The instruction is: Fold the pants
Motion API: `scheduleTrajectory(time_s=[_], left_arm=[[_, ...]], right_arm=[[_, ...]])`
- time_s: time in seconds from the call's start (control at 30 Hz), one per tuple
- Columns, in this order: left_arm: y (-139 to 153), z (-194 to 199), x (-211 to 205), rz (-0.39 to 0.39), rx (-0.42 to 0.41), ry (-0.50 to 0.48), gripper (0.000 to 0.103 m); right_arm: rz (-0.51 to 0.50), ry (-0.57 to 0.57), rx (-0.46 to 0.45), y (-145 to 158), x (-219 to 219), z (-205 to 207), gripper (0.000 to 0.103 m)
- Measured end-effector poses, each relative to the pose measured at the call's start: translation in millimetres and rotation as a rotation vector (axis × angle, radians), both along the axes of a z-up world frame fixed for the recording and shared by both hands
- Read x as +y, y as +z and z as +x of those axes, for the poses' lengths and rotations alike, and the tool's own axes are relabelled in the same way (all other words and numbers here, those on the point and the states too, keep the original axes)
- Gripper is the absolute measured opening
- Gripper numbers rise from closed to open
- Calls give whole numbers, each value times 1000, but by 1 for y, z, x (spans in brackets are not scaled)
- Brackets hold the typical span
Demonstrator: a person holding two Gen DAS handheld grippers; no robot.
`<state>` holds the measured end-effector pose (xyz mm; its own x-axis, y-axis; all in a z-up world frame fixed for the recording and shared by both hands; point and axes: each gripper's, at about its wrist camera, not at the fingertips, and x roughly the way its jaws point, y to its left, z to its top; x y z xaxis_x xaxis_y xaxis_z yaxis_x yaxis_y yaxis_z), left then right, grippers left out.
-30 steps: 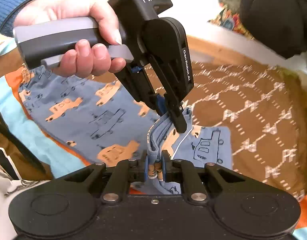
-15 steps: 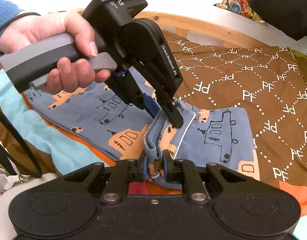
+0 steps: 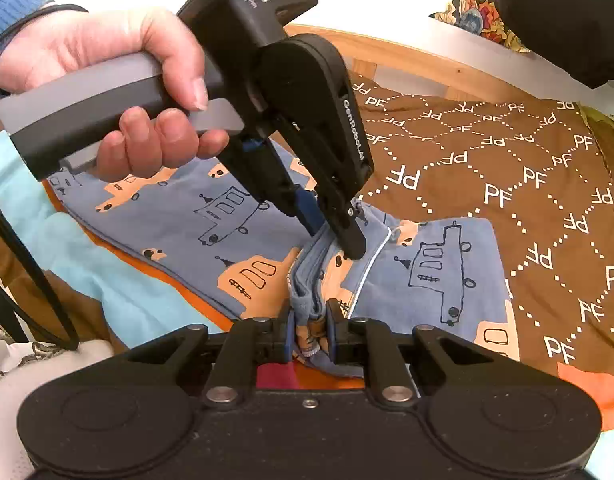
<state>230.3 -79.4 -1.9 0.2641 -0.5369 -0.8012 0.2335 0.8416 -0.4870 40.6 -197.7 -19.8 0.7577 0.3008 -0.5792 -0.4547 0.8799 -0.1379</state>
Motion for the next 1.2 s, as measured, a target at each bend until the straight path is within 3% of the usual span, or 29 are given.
scheduleTrajectory(time_s=[0.7, 1.2], left_arm=[[4, -2, 10, -24, -9, 0, 10], [7, -13, 56, -48, -42, 22, 10]], right_arm=[[-9, -11, -1, 9, 4, 0, 14], [23, 43, 10, 18, 40, -1, 14]])
